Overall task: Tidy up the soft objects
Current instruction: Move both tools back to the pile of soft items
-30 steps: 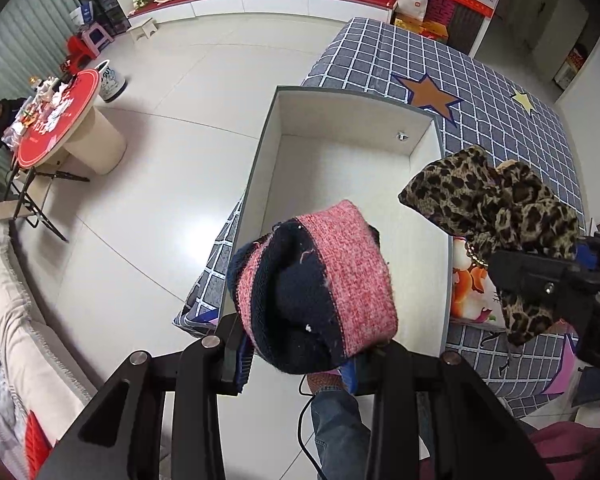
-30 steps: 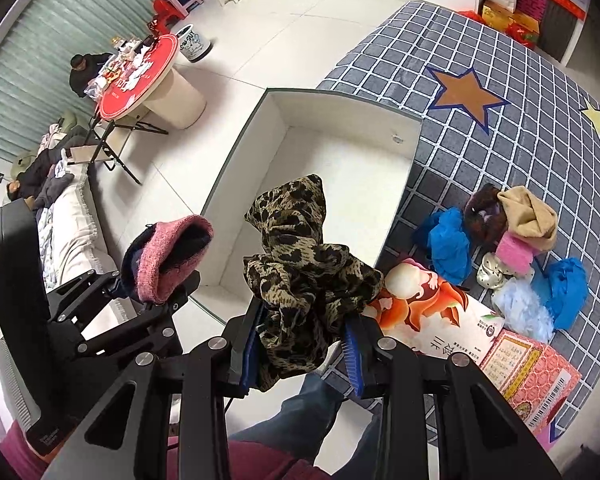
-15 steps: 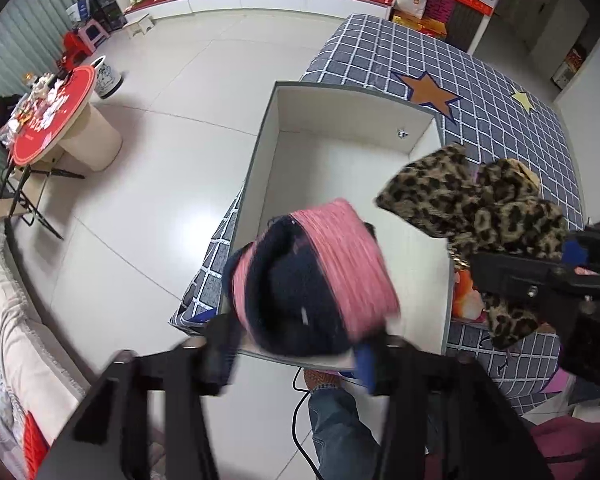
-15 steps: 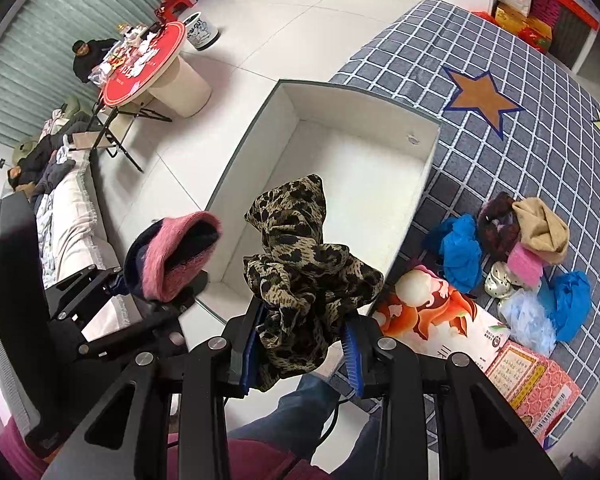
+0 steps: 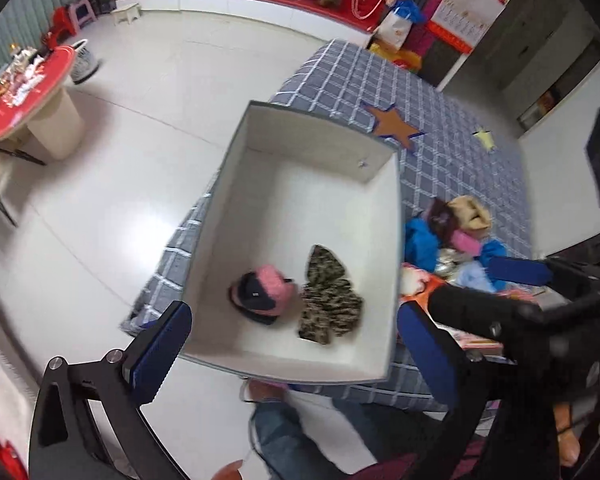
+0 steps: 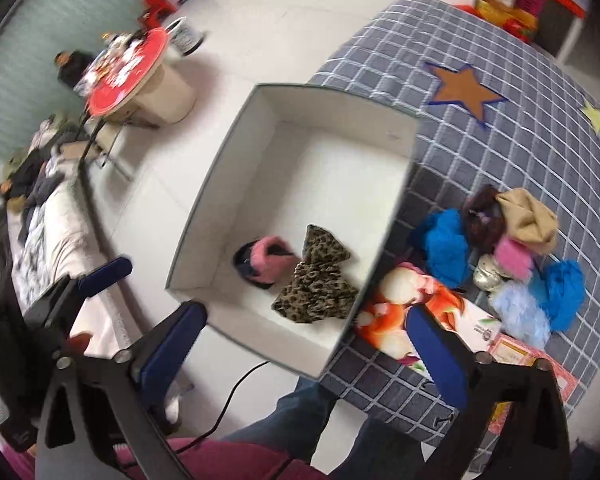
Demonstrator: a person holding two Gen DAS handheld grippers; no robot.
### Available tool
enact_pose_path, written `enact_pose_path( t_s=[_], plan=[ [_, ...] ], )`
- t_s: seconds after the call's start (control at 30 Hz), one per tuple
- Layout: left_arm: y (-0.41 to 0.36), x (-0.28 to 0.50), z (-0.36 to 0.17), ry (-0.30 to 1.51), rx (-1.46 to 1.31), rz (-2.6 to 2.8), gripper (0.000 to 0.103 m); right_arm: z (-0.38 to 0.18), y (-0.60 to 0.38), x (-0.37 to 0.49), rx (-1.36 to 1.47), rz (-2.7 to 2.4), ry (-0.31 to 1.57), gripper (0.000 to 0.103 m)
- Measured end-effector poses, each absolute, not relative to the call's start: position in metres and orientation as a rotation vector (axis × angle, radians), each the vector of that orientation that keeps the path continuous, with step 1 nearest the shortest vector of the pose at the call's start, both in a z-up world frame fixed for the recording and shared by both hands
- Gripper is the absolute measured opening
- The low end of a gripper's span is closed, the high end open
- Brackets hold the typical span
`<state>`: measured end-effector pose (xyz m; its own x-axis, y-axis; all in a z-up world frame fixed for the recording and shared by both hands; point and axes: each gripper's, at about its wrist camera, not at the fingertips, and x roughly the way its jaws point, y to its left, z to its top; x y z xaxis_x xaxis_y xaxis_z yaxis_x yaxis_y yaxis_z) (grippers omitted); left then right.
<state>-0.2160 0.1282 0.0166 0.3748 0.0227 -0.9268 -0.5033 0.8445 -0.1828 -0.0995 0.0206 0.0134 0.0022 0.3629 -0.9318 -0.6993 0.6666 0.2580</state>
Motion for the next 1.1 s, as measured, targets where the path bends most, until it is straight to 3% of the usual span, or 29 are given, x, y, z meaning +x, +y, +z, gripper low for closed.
enact_pose_path(
  t_s=[0.57,0.87,1.1],
  plan=[
    [0.101,-0.188,0.014,1.207,-0.480,0.186,0.103,0.018,-0.039,-0.074,-0.169,0.712,1.338,0.103],
    [0.052,-0.107,0.022,1.252,-0.220,0.060,0.103,0.025,-0.175,-0.012,0.077,0.405,1.345,0.103],
    [-0.014,-0.028,-0.014,1.337,-0.005,-0.065,0.103,-0.001,-0.257,0.030,0.146,0.220,1.408,0.103]
  ],
)
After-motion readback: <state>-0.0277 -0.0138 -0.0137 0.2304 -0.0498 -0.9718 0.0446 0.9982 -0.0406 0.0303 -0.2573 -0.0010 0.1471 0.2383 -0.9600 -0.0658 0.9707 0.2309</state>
